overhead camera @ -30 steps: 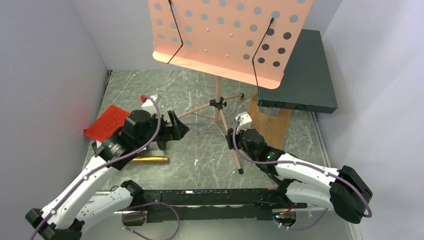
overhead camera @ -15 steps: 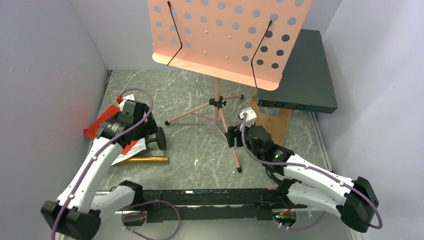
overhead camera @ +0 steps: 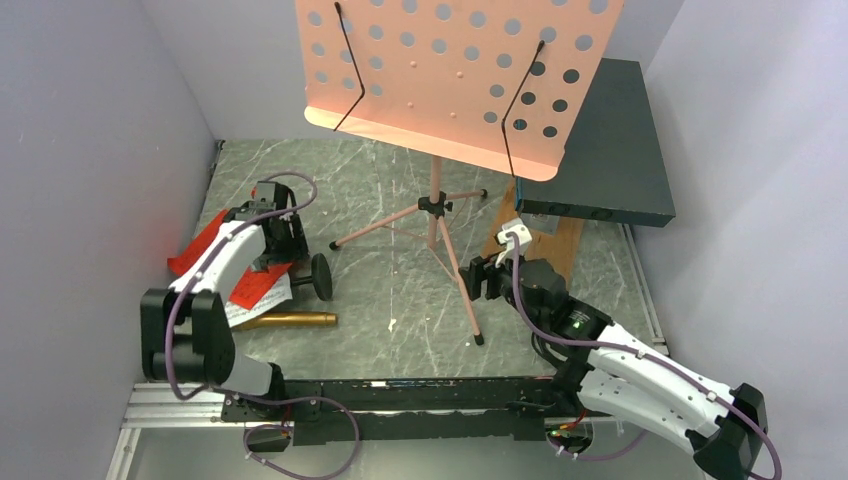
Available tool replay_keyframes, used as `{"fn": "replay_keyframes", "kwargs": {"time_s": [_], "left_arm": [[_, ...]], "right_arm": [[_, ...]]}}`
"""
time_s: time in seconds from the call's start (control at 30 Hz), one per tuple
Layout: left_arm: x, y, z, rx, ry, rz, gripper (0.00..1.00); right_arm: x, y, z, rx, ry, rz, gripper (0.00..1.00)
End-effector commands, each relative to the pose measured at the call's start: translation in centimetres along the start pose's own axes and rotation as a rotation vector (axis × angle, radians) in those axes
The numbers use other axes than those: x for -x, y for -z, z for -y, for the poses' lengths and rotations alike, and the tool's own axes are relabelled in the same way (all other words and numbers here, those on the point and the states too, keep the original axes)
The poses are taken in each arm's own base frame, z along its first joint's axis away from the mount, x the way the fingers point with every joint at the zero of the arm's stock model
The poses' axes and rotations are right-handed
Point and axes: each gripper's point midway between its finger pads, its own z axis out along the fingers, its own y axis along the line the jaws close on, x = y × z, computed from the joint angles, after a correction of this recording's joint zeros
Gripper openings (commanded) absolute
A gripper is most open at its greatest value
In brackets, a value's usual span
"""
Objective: Set up the instrument practice props
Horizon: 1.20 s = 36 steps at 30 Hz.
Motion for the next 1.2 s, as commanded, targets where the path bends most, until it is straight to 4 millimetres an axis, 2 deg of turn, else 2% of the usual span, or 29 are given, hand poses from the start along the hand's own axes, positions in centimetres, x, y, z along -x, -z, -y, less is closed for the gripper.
{"fn": "replay_keyframes", "kwargs": {"time_s": [0.0,0.1,0.2,0.37,0.5,0.6,0.73,0.83,1.07,1.17], "left_arm": [[1.0,-1.6,1.8,-0.075,-0.084,-0.015,0.77],[0.5,-2.6,2.4,-0.101,-0.118,-0.036,0.75],[0.6,-3.5,1.4,-0.027,-0.135,-0.055,0.75],[2.1,-4.7,0.5,0.082,-0.174,-0.063,0.57],[2.1,-5.4,0.9,0.157,-0.232,-0.07,0.56],[2.8,-5.1,0.6,0.18,-0.239,-0.027,0.46],[4.2,-3.7,0.2,0.19,-0.234,0.048,0.27],[5.3,-1.7,0.5,0.162,-0.215,0.121,0.15],[7.6,4.0,0.8,0.084,-0.17,0.284,0.03],[8.1,7.3,1.0,0.021,-0.111,0.323,0.0]], "right_arm": [[-0.2,0.5,0.0,0.007,-0.008,0.004,0.72],[-0.1,0.5,0.0,0.01,-0.009,0.008,0.72],[0.1,0.4,-0.2,0.017,-0.009,0.013,0.72],[0.3,0.2,-0.3,0.017,0.0,0.015,0.72],[0.4,0.3,-0.3,0.015,-0.001,0.015,0.72],[0.3,0.4,-0.3,0.019,-0.006,0.014,0.72],[-0.1,0.4,-0.3,0.019,-0.021,0.006,0.72],[-0.2,0.5,-0.5,0.03,-0.036,0.003,0.72],[0.5,1.2,-0.5,0.028,-0.022,-0.01,0.73],[1.2,1.3,-0.7,0.043,-0.005,-0.01,0.73]]}}
